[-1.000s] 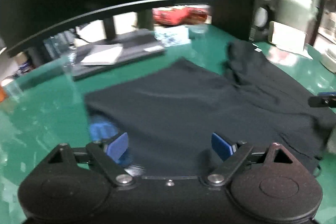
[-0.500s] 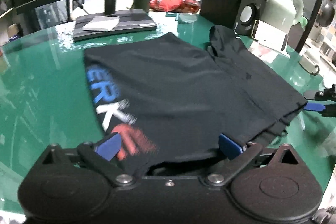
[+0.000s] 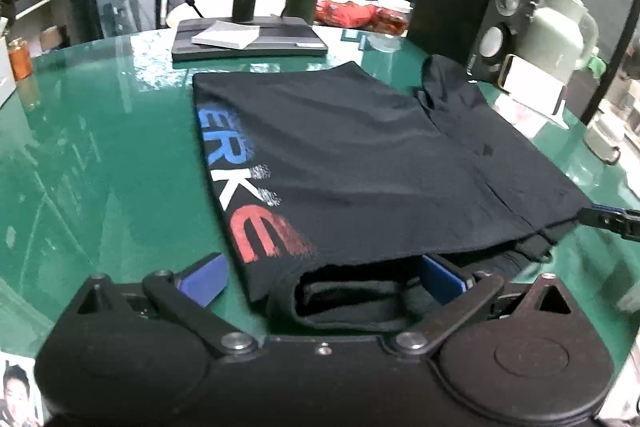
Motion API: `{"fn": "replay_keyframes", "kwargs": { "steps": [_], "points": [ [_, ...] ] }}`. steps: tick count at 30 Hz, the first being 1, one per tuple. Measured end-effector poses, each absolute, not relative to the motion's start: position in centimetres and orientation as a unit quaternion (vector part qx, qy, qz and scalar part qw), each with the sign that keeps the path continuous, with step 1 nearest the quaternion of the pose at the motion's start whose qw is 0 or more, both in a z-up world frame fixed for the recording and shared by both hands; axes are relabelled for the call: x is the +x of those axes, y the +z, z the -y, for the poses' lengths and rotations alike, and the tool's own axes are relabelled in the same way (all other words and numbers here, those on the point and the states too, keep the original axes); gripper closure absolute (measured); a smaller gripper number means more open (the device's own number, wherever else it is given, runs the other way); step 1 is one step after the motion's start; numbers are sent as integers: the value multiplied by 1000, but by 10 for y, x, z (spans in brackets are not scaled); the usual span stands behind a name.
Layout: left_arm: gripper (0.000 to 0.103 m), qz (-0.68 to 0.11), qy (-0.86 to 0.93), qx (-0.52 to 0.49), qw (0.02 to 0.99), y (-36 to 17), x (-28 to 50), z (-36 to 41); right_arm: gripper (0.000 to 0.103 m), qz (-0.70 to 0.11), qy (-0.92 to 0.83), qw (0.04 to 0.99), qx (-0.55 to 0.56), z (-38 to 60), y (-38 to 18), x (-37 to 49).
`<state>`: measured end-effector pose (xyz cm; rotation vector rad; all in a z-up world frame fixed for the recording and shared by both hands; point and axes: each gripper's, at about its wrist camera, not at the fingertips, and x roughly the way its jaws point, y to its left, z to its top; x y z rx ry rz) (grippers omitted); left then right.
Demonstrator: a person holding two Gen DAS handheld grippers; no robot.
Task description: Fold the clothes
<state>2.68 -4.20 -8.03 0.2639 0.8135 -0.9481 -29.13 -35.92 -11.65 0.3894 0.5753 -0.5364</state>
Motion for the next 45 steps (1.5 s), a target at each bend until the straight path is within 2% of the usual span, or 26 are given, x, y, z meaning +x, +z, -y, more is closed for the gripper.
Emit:
{"fn": "replay_keyframes", "kwargs": {
  "steps": [2,4,5,6,10,11,13,15,16,17,18,20,21,23,29,34,39,43,45],
  "points": [
    [1,-378,-439,121,806,-81,27,44,52,-278,-256,907,184,362,-117,-289],
    [1,-380,-440,117,805,-81,27,45,46,-271,-228,919,174,361,-115,-290],
    [1,-380,-440,116,805,-81,27,44,30,-270,-215,924,166,359,-114,-291],
    [1,-378,-441,115,806,-81,27,43,22,-269,-210,927,157,357,-113,-291],
    [1,-364,-429,119,818,-81,26,43,22,-278,-219,929,109,350,-112,-292],
    [1,-362,-425,115,822,-81,26,44,26,-285,-228,925,104,351,-112,-290],
    [3,-359,-427,103,823,-79,27,44,40,-297,-238,919,101,355,-114,-286],
    [17,-359,-427,100,824,-78,27,45,64,-306,-235,916,109,360,-116,-283],
    [31,-361,-424,102,824,-78,27,46,67,-308,-233,916,113,361,-116,-282],
    [44,-362,-423,105,824,-78,27,47,75,-307,-232,916,114,362,-115,-281],
    [48,-360,-421,109,826,-78,26,48,81,-305,-230,917,116,363,-115,-280],
    [68,-356,-417,114,828,-76,25,49,88,-303,-235,916,118,364,-115,-279],
    [71,-353,-415,115,831,-74,25,49,94,-300,-241,915,123,366,-115,-277],
    [81,-346,-413,108,835,-69,28,47,95,-282,-248,916,144,372,-109,-277],
    [84,-302,-408,92,857,-42,26,43,98,-212,-253,934,136,369,-75,-281],
    [84,-291,-418,29,860,-27,24,16,97,-176,-244,942,148,358,-61,-304],
    [84,-315,-411,29,855,-36,25,-2,97,-215,-227,928,204,357,-73,-318],
    [82,-331,-427,26,841,-42,22,-15,97,-214,-217,919,250,353,-75,-329],
    [73,-348,-433,59,829,-51,19,-23,83,-276,-214,918,188,342,-82,-323]
  ]
}}
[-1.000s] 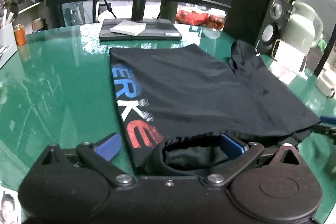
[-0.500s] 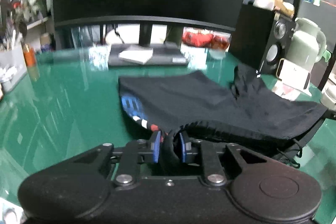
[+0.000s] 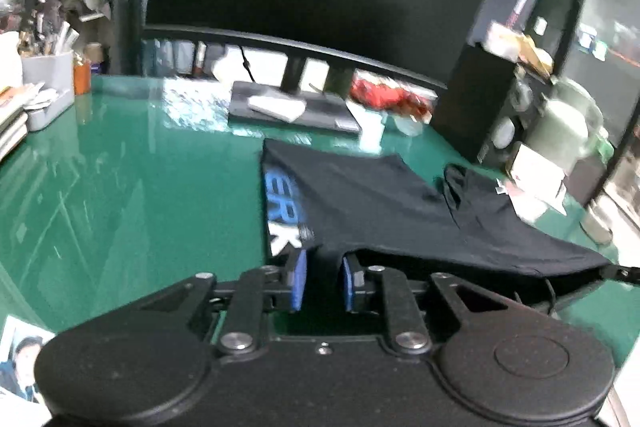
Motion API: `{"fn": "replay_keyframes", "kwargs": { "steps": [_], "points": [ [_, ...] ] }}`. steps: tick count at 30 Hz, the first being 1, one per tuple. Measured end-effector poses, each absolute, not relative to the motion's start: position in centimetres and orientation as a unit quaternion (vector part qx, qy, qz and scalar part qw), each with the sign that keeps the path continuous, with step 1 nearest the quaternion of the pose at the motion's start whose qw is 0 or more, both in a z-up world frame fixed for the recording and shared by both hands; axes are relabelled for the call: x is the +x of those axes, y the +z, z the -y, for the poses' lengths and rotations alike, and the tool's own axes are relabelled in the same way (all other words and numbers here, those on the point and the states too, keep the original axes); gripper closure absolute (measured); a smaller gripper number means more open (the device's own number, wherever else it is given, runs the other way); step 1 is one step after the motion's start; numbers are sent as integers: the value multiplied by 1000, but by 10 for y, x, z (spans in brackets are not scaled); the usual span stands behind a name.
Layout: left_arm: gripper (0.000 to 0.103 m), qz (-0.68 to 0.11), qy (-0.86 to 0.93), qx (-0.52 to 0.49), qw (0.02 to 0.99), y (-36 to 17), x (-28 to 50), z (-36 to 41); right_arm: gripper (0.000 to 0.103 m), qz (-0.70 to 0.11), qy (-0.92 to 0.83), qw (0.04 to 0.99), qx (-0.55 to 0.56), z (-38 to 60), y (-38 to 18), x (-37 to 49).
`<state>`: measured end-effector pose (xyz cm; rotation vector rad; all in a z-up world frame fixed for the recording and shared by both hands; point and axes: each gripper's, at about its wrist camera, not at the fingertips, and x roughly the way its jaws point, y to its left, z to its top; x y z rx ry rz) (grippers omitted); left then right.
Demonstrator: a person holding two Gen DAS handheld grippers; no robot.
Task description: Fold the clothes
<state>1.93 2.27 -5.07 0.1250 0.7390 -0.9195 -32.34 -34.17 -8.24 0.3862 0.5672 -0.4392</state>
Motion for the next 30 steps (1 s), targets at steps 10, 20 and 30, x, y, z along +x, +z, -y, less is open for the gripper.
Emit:
{"fn": "replay_keyframes", "kwargs": {
  "steps": [10,20,30],
  "points": [
    [12,-321,-426,74,843,-32,43,-35,66,-213,-300,902,225,393,-73,-316],
    [10,-313,-490,175,795,-59,61,110,70,-280,-187,938,82,444,-73,-151],
    [1,-330,-485,211,782,-89,55,110,95,-366,-154,917,27,457,-104,-43]
  ]
}}
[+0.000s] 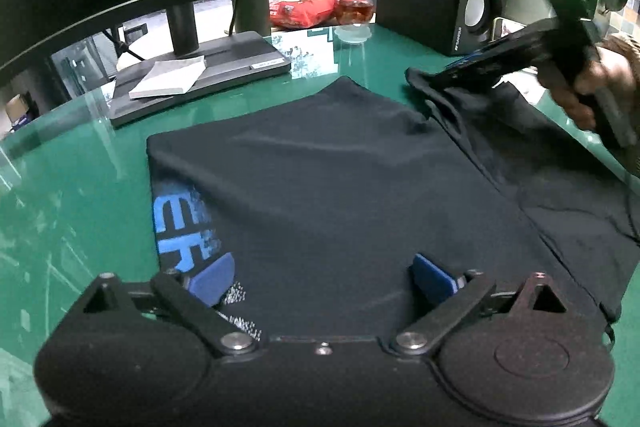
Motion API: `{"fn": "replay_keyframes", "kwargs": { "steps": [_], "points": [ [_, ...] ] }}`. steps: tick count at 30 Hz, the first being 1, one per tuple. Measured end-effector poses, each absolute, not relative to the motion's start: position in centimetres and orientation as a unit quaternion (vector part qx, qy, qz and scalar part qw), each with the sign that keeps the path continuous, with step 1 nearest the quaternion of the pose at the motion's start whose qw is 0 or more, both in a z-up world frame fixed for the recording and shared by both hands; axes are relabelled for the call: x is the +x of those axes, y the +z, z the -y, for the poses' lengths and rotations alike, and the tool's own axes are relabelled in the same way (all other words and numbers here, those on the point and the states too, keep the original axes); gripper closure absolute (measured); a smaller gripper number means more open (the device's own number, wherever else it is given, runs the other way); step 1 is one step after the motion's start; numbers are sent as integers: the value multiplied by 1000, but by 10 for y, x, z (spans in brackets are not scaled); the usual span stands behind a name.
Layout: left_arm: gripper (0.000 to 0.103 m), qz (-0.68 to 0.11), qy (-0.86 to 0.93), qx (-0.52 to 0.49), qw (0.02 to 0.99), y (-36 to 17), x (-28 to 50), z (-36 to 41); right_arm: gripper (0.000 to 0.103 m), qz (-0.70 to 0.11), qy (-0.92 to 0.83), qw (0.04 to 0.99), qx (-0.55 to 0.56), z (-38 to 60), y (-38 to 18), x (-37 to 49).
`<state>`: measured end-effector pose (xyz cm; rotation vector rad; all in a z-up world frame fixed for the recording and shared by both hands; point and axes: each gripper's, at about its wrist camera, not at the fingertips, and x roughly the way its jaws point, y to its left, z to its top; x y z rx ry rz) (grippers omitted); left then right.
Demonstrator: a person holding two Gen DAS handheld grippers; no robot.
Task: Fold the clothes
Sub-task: 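Grasp the black t-shirt side with the right gripper and lift it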
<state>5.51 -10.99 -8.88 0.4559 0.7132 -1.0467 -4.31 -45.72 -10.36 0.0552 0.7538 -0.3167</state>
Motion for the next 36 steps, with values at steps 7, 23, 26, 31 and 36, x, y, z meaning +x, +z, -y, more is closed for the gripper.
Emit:
{"fn": "replay_keyframes", "kwargs": {
  "steps": [7,23,26,31,36],
  "points": [
    [0,-324,-480,206,789,-86,49,101,80,-212,-182,960,22,444,-90,-54],
    [1,-326,-468,220,792,-78,63,138,57,-267,-221,881,322,494,-129,-204],
    [0,-332,-461,211,796,-82,64,139,76,-291,-199,890,288,472,-128,-196],
    [0,-329,-443,188,813,-86,63,132,93,-306,-202,888,277,465,-123,-188],
    [0,-331,-420,178,826,-86,59,128,100,-293,-248,875,295,472,-123,-205]
  ]
}}
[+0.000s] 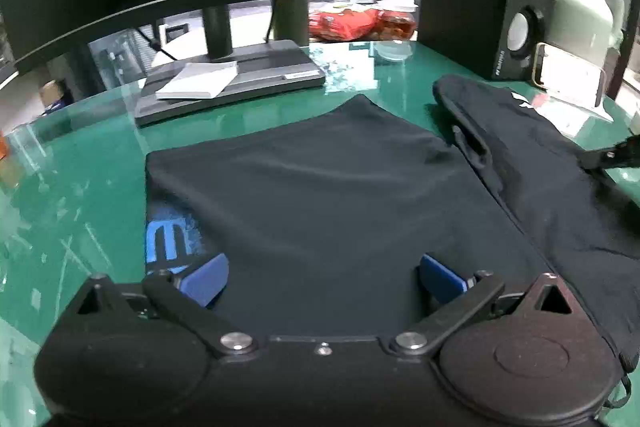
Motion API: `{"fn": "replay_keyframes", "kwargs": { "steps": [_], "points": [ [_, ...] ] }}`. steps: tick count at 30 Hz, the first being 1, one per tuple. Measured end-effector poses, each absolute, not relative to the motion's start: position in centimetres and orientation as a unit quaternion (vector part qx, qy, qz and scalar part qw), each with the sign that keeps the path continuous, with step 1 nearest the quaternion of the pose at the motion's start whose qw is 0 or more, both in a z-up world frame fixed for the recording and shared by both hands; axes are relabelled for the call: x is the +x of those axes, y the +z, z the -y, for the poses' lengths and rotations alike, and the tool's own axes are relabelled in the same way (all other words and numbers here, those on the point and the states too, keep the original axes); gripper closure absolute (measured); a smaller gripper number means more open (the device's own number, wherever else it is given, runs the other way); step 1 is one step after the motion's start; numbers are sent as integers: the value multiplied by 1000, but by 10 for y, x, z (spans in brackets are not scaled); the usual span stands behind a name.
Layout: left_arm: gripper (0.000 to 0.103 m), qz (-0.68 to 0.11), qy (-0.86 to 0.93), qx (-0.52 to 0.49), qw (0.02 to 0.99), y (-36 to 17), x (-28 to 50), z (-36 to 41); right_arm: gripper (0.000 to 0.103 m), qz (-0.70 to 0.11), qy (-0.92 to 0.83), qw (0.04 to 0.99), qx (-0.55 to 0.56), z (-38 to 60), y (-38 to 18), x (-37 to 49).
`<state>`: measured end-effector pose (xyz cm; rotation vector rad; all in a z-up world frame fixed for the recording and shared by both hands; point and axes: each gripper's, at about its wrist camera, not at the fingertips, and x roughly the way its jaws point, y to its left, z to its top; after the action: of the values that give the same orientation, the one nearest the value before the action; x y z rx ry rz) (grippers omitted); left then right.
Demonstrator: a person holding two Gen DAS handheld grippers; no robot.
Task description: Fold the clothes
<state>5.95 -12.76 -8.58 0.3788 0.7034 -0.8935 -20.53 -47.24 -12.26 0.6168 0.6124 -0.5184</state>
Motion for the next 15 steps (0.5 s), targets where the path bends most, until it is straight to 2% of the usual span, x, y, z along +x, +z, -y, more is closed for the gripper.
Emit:
{"fn": "replay_keyframes", "kwargs": {
  "steps": [7,13,15],
  "points": [
    [0,-340,-398,172,834,-84,52,122,101,-269,-304,852,330,483,-126,-253],
    [1,-336,-388,153,844,-69,75,128,92,-236,-262,859,370,500,-124,-248],
    [0,-338,-384,136,848,-66,88,131,82,-234,-251,862,372,506,-124,-235]
  ]
}}
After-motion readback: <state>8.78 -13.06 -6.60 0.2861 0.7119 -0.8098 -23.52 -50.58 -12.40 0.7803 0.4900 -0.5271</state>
